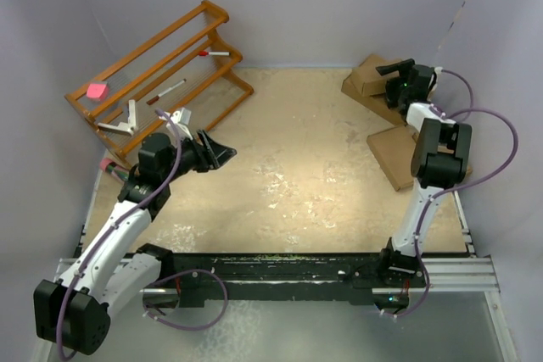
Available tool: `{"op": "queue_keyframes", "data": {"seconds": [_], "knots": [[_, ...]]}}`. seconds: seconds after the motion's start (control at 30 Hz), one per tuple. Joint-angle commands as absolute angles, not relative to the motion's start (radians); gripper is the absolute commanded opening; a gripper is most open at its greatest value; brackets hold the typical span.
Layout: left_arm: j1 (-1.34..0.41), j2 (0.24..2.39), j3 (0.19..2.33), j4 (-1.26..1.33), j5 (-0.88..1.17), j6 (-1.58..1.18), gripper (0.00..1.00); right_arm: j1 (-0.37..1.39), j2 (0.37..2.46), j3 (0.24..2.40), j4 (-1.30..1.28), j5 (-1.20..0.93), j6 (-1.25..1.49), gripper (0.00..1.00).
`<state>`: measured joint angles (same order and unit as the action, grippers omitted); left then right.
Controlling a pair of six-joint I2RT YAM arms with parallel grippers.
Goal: Fold the paper box
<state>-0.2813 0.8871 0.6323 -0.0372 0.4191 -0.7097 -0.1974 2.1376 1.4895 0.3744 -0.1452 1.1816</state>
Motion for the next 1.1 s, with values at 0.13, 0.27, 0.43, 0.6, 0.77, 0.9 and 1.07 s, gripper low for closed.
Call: {"op": "queue_keyframes", "data": {"seconds": [0.13,0.27,0.43,0.6,0.77,0.9,1.07], "knots": [[-0.272,0.849,0.697,-0.045,0.429,-0.664,0.61,-0.204,1.931,1.402,0.216,-0.166,1.111,1.0],[-0.272,0.852,0.701,-0.037,0.44,-0.659,0.62,-0.213,1.904,1.382,0.144,-0.166,1.076,1.0],[-0.272,0.841,0.725,-0.039,0.434,-0.628,0.7,-0.232,1.814,1.297,0.125,-0.285,0.959,1.0],[-0.272,0.93,0.754,0.019,0.437,-0.579,0.87,-0.25,1.658,1.196,0.211,-0.749,0.63,1.0],[-0.249,1.035,0.779,0.143,0.471,-0.611,0.92,-0.269,1.565,1.184,0.031,-1.092,0.323,1.0],[-0.245,1.081,0.898,0.018,0.423,-0.557,0.92,-0.267,1.456,1.251,-0.285,-1.017,-0.048,1.0],[-0.245,1.106,1.08,-0.228,0.34,-0.45,0.92,-0.268,1.26,1.312,-0.397,-0.85,-0.24,1.0]]}}
